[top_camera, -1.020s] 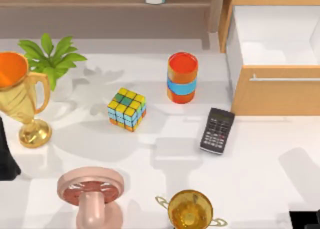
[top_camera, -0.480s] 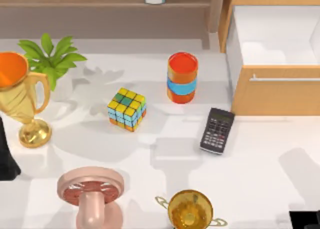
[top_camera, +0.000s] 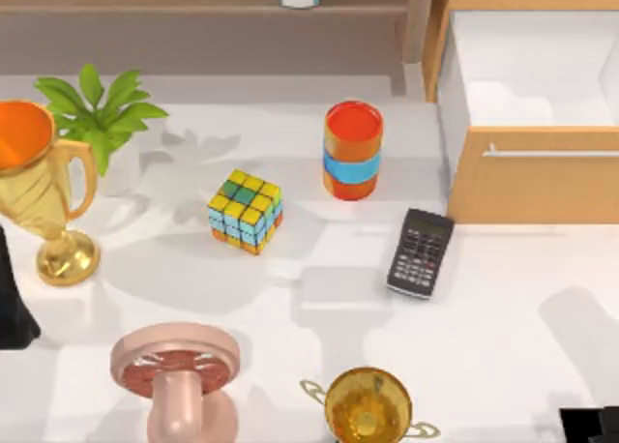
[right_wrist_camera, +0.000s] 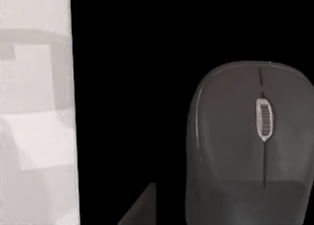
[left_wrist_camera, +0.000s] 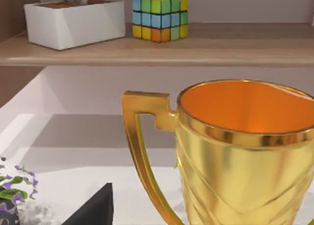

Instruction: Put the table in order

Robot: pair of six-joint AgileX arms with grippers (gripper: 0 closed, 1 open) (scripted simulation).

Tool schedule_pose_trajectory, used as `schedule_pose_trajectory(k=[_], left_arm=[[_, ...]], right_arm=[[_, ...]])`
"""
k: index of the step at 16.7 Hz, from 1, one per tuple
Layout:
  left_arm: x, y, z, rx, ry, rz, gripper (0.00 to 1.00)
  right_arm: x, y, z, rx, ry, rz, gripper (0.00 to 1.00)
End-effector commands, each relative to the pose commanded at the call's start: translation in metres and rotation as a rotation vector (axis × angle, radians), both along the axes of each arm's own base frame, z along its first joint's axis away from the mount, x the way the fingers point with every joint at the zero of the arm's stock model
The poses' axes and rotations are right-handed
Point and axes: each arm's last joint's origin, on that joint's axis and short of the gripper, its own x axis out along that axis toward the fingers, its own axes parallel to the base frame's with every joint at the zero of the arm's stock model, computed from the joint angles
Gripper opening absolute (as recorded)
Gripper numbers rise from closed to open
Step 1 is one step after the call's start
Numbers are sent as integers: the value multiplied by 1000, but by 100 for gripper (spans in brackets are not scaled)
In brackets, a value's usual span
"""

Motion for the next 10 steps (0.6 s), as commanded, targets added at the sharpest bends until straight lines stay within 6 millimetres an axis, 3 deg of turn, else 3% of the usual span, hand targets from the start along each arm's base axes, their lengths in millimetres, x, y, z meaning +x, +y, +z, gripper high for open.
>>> schedule_pose_trajectory(k=[10], left_arm=[[0, 0, 0, 0, 0, 0, 100]], right_arm=[[0, 0, 0, 0, -1, 0, 100]])
